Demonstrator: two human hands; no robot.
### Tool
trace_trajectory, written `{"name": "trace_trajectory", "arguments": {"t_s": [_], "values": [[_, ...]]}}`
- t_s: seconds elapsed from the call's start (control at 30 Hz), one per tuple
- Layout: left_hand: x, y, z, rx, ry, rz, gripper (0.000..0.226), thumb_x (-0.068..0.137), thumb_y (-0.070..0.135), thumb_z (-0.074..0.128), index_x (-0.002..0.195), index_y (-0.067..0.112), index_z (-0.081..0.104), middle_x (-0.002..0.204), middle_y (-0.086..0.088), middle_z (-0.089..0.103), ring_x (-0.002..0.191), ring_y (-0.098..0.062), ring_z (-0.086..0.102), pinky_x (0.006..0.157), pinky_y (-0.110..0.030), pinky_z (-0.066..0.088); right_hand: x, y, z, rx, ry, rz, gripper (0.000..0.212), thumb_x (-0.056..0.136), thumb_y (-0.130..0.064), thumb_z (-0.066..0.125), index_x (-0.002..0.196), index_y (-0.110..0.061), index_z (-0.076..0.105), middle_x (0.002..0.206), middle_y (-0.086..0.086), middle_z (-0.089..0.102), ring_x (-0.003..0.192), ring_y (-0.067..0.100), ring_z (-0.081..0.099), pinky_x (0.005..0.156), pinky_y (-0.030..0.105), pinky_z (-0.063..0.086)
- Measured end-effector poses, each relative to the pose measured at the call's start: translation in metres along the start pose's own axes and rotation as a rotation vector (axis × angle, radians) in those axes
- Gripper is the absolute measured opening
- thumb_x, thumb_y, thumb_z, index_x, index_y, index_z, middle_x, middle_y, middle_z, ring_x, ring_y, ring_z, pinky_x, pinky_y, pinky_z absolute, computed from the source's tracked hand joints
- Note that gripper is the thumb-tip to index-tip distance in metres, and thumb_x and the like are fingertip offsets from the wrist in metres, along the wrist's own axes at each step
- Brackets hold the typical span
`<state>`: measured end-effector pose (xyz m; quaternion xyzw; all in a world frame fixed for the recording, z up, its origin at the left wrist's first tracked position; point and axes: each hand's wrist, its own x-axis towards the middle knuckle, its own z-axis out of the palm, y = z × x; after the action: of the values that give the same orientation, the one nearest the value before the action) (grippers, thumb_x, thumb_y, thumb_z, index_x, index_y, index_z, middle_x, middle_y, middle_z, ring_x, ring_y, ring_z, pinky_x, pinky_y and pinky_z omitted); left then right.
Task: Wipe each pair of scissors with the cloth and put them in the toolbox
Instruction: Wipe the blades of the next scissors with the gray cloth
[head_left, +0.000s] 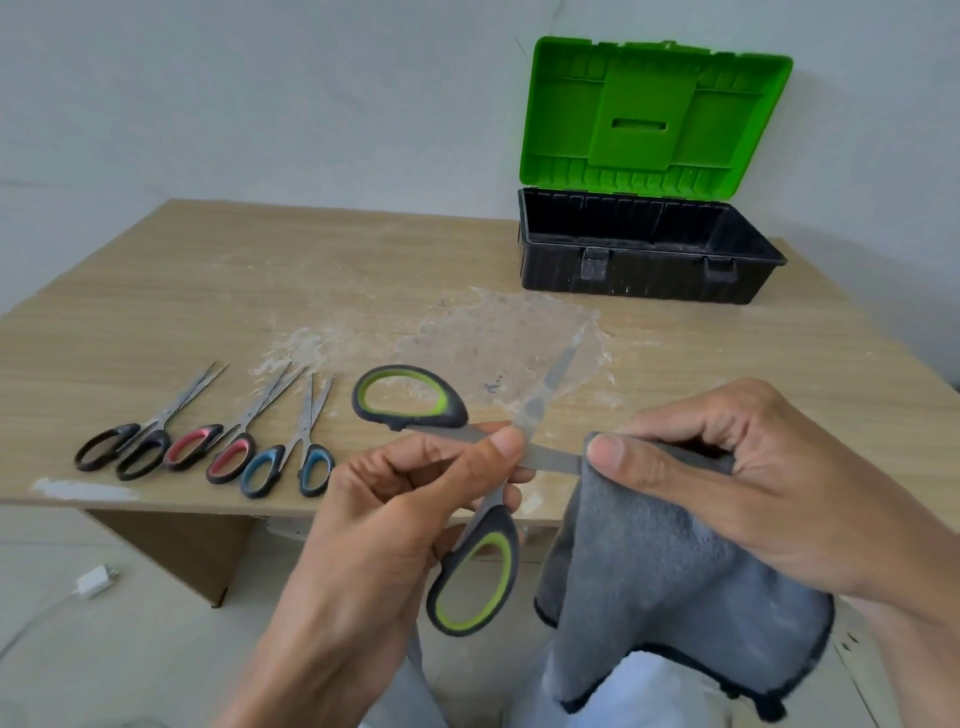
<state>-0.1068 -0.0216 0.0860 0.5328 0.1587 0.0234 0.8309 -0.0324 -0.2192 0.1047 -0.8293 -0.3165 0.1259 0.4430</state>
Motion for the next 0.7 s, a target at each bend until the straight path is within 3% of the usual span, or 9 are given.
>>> {"name": "trace_trajectory", "arguments": {"t_s": [0.17, 0.23, 0.3, 0.4, 0.6, 0.7], "values": [[-0.002, -0.008, 0.006, -0.021, -0.044, 0.038, 0.020, 0.060, 0.018, 0.079, 0.066, 0.000, 0.074, 0.068, -0.017, 0.071, 0.062, -0.025, 0.063, 0.064, -0.032, 0.049, 0.001, -0.001, 0.013, -0.012, 0.006, -0.014, 0.045, 0.097, -0.064, 0.055, 0.082, -0.029, 0.079, 0.062, 0.012, 0.058, 0.057, 0.034, 0.052, 0.054, 0.043, 0.041], [-0.001, -0.006, 0.004, -0.034, -0.028, 0.015, 0.022, 0.058, 0.019, 0.079, 0.066, -0.001, 0.074, 0.066, -0.015, 0.070, 0.054, -0.020, 0.062, 0.053, -0.026, 0.051, 0.000, -0.001, 0.013, 0.041, 0.006, -0.026, 0.045, 0.099, -0.060, 0.055, 0.073, -0.027, 0.070, 0.057, 0.003, 0.049, 0.052, 0.026, 0.044, 0.050, 0.036, 0.037], [-0.001, -0.001, 0.001, -0.050, 0.000, -0.015, 0.027, 0.054, 0.021, 0.078, 0.067, -0.002, 0.075, 0.060, -0.011, 0.067, 0.049, -0.014, 0.059, 0.052, -0.025, 0.050, -0.003, -0.004, 0.008, 0.092, -0.005, -0.025, 0.035, 0.097, -0.056, 0.062, 0.080, -0.029, 0.076, 0.062, -0.001, 0.061, 0.054, 0.025, 0.054, 0.052, 0.036, 0.043], [-0.002, 0.006, -0.001, -0.035, 0.021, -0.015, 0.026, 0.052, 0.025, 0.078, 0.067, 0.003, 0.076, 0.059, -0.008, 0.067, 0.049, -0.011, 0.059, 0.060, -0.030, 0.049, -0.007, -0.007, -0.002, 0.088, 0.035, -0.005, 0.026, 0.090, -0.051, 0.073, 0.084, -0.027, 0.083, 0.068, 0.011, 0.070, 0.059, 0.034, 0.063, 0.054, 0.037, 0.050], [-0.005, 0.007, 0.003, 0.034, 0.011, 0.062, 0.023, 0.051, 0.028, 0.078, 0.062, 0.008, 0.078, 0.071, -0.007, 0.075, 0.055, -0.011, 0.063, 0.075, -0.041, 0.048, -0.014, -0.001, -0.011, 0.050, 0.078, 0.090, 0.060, 0.087, -0.064, 0.068, 0.086, -0.006, 0.082, 0.076, 0.036, 0.065, 0.065, 0.054, 0.060, 0.055, 0.053, 0.046], [-0.005, 0.003, 0.006, 0.079, -0.005, 0.112, 0.021, 0.054, 0.027, 0.079, 0.061, 0.007, 0.078, 0.066, -0.011, 0.074, 0.056, -0.015, 0.064, 0.066, -0.035, 0.049, -0.012, -0.004, -0.003, 0.017, 0.072, 0.076, 0.062, 0.089, -0.066, 0.064, 0.090, -0.008, 0.082, 0.081, 0.032, 0.070, 0.073, 0.053, 0.066, 0.061, 0.057, 0.052]]}}
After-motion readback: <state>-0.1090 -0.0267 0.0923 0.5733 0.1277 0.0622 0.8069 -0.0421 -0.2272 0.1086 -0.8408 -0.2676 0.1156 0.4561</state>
